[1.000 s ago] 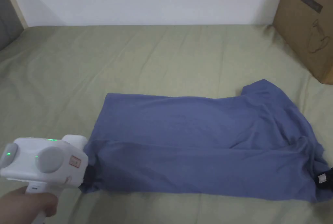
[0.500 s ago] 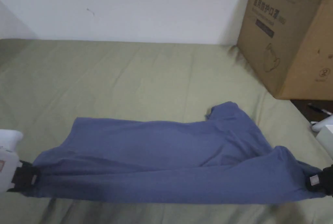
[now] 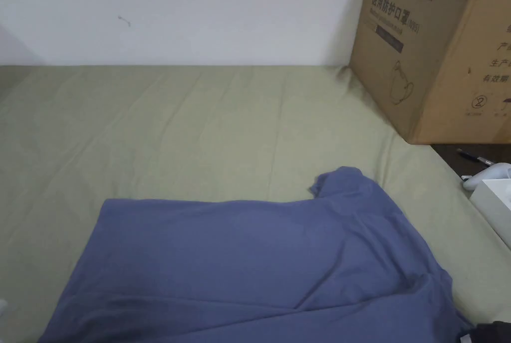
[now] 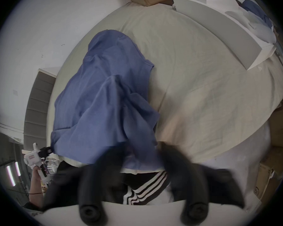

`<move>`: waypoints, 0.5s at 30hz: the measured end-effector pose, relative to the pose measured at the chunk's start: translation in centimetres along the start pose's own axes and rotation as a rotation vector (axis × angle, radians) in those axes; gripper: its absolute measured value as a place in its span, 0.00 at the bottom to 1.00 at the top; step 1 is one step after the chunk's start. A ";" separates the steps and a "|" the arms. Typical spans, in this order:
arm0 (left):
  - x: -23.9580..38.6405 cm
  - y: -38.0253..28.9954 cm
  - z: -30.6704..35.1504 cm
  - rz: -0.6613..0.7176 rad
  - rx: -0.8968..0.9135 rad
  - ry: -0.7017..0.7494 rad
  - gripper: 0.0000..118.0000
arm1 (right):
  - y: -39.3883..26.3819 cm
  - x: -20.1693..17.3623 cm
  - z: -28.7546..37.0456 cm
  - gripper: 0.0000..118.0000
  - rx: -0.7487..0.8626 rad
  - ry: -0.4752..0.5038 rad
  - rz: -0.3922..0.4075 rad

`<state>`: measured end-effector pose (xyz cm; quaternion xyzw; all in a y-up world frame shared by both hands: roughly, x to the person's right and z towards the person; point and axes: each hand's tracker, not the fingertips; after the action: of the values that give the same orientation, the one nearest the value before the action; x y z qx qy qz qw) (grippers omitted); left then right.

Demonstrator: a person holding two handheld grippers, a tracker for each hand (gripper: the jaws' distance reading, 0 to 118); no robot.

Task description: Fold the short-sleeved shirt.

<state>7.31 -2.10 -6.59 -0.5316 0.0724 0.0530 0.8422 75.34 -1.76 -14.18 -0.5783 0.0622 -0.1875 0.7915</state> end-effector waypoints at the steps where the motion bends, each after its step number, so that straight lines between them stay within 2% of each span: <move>1: -0.3 0.1 0.8 0.003 0.036 -0.029 0.98 | 0.0 -0.2 0.1 0.95 -0.005 -0.031 0.024; 2: -0.6 0.3 1.5 0.011 0.042 -0.033 0.99 | 0.0 0.1 1.1 0.92 0.022 -0.045 0.061; 4: -0.5 0.7 3.5 0.043 0.060 -0.052 0.99 | 0.7 -0.6 2.8 0.90 0.112 -0.056 0.112; 7: 0.8 1.0 6.3 0.067 0.166 -0.101 0.99 | 1.0 -0.8 3.8 0.93 0.245 -0.008 0.121; 9: 2.4 1.1 8.6 0.053 0.240 -0.142 0.99 | 0.4 -2.9 5.2 0.95 0.342 0.072 0.155; 10: 3.2 1.0 9.5 0.044 0.277 -0.150 0.99 | -1.2 -6.2 7.5 0.95 0.455 0.029 0.055; 12: 4.3 0.7 10.8 0.023 0.383 -0.222 0.98 | -2.6 -9.3 8.5 0.91 0.575 0.095 0.132; 13: 5.1 0.3 11.4 0.001 0.420 -0.244 0.96 | -3.3 -10.5 8.8 0.84 0.621 0.112 0.166; 14: 6.2 -0.2 12.1 -0.030 0.465 -0.262 0.86 | -4.8 -13.3 8.7 0.66 0.632 0.168 0.283; 15: 8.2 -0.7 13.3 -0.068 0.493 -0.264 0.68 | -5.7 -14.9 8.7 0.43 0.664 0.152 0.332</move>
<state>16.33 9.74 -1.72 -0.3013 -0.0451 0.0742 0.9496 63.12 10.00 -7.81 -0.2566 0.1496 -0.1092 0.9486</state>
